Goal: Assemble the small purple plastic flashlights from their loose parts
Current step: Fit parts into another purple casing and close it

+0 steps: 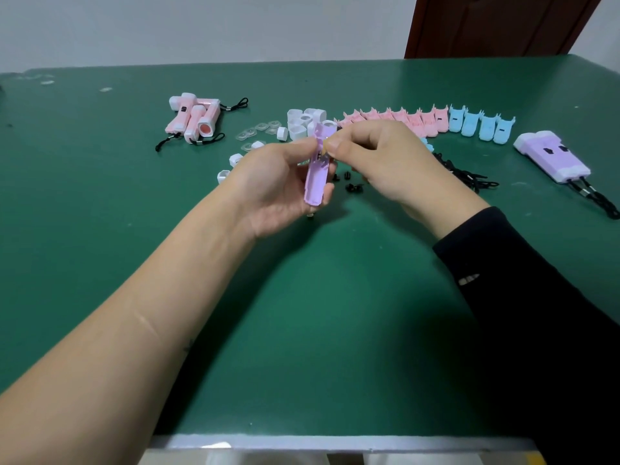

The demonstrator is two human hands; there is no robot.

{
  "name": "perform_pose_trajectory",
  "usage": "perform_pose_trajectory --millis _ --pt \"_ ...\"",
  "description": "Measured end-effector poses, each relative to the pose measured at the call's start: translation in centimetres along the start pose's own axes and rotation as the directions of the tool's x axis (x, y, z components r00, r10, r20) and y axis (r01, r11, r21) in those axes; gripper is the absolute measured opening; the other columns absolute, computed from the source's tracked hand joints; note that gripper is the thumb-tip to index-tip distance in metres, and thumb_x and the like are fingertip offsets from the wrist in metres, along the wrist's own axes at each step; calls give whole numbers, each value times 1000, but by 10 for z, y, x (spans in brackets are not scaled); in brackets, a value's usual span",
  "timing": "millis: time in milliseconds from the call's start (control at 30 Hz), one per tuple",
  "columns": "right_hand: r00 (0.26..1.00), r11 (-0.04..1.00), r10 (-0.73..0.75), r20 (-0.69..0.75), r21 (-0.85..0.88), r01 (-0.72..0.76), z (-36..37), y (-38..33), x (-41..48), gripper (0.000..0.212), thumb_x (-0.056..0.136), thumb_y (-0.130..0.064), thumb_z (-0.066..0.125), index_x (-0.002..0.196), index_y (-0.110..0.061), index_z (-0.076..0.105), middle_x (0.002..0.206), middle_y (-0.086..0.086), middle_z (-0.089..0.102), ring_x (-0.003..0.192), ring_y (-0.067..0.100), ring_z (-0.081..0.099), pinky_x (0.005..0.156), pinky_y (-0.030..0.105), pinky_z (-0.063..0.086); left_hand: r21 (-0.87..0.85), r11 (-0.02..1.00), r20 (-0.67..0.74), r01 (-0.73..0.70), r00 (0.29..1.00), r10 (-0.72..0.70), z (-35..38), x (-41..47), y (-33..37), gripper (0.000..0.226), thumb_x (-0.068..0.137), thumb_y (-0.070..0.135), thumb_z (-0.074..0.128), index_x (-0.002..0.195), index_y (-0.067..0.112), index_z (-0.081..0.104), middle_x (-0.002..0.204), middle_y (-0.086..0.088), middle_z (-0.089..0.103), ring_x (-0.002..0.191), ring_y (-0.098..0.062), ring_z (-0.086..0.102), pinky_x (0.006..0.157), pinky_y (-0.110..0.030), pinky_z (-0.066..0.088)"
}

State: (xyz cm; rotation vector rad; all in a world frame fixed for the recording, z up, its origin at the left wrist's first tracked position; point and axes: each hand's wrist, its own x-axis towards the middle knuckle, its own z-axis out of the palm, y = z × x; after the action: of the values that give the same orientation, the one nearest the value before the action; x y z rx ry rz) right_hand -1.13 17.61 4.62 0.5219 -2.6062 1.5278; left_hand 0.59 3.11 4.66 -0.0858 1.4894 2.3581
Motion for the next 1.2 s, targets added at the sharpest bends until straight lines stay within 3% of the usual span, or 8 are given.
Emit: perform_pose_trajectory --millis 133,233,333,567,633,700,933,1200 --pt "1000 1000 -8 -12 -9 8 1 0 -1 19 93 -23 60 83 -12 72 95 19 69 72 13 49 61 21 37 1 1000 -6 2 1000 -2 -1 1 -1 37 103 13 39 137 4 49 83 -4 50 69 -11 49 53 -22 46" --pt "1000 1000 -1 -21 8 1 1 0 0 21 94 -24 59 83 -10 71 89 19 68 73 14 47 58 23 33 -22 1000 3 8 1000 -8 -1 1 0 34 103 13 40 134 6 51 85 -4 52 67 -10 51 53 -21 46" --pt "1000 1000 7 -9 5 -7 0 -1 0 23 96 -28 57 86 -13 71 79 8 59 69 14 42 55 24 30 -14 1000 -7 6 1000 -6 -2 2 0 32 103 13 41 132 7 52 86 -3 53 65 -10 52 52 -21 46" --pt "1000 1000 8 -18 12 -8 -1 -1 0 27 95 -28 59 69 -24 65 51 -9 38 46 4 27 44 16 26 -7 1000 -21 12 1000 -12 -2 3 -1 31 102 15 44 130 9 55 84 -2 54 66 -9 52 54 -20 44" --pt "1000 1000 -1 -3 16 1 -1 -2 -1 24 94 -29 59 74 -21 70 56 10 51 54 7 36 52 21 31 -15 1000 -14 17 1000 -17 -3 3 -1 26 102 15 45 125 10 55 84 -2 53 67 -9 52 55 -20 44" --pt "1000 1000 -5 2 10 5 -1 -2 -1 22 94 -29 59 82 -17 73 82 29 60 67 15 41 61 25 32 -25 999 -15 21 1000 -22 -3 4 -1 25 102 15 45 124 10 55 85 -3 53 68 -9 52 55 -20 43" --pt "1000 1000 10 -20 -12 -10 -1 -3 -1 23 95 -28 58 76 -20 69 48 -14 41 48 5 29 46 17 26 -18 999 -17 28 999 -28 -4 5 -1 22 101 17 46 120 11 57 84 -2 55 66 -8 53 55 -20 44" --pt "1000 1000 -13 -16 -15 12 -1 -5 -2 23 95 -27 58 78 -17 70 70 6 53 63 14 37 56 25 30 -11 1000 -31 28 999 -29 -5 5 -2 18 101 17 48 115 10 58 84 -3 55 66 -9 51 53 -20 44"
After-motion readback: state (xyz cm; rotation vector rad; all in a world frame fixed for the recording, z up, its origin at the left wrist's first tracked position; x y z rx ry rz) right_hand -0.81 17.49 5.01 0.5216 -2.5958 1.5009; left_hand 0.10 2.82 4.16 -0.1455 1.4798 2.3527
